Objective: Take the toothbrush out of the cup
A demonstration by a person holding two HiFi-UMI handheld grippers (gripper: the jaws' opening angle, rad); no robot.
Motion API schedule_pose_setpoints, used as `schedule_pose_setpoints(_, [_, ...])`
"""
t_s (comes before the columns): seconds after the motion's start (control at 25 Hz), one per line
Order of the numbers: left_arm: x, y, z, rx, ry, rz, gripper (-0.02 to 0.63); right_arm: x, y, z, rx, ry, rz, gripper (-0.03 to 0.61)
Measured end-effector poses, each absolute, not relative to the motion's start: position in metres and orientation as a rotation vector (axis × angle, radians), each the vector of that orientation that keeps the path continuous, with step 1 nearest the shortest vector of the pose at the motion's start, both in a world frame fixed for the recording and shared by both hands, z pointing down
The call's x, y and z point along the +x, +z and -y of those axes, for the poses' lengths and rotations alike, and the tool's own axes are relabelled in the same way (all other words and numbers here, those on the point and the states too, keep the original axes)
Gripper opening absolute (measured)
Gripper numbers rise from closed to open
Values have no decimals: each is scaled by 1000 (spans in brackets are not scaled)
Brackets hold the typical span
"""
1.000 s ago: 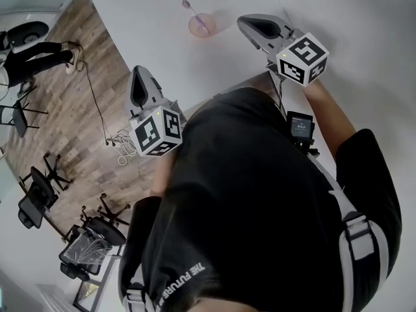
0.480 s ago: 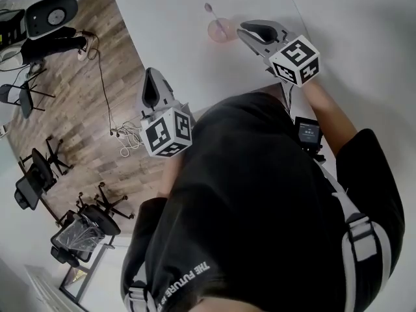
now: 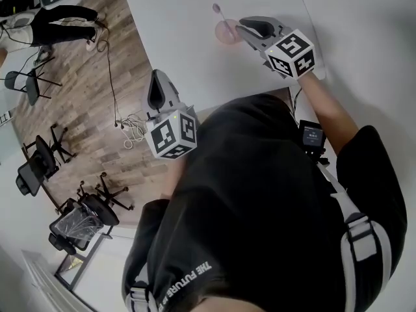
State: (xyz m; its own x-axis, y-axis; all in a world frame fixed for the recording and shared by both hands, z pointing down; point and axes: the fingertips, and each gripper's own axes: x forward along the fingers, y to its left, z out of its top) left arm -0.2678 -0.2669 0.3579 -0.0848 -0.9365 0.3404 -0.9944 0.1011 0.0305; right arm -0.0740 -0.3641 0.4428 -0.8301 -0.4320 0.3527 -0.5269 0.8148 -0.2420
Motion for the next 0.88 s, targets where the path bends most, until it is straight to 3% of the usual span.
schedule_pose_setpoints(0.88, [-266,382,242,1795,362,2172,6,-104,474,360,578,457,2761,91])
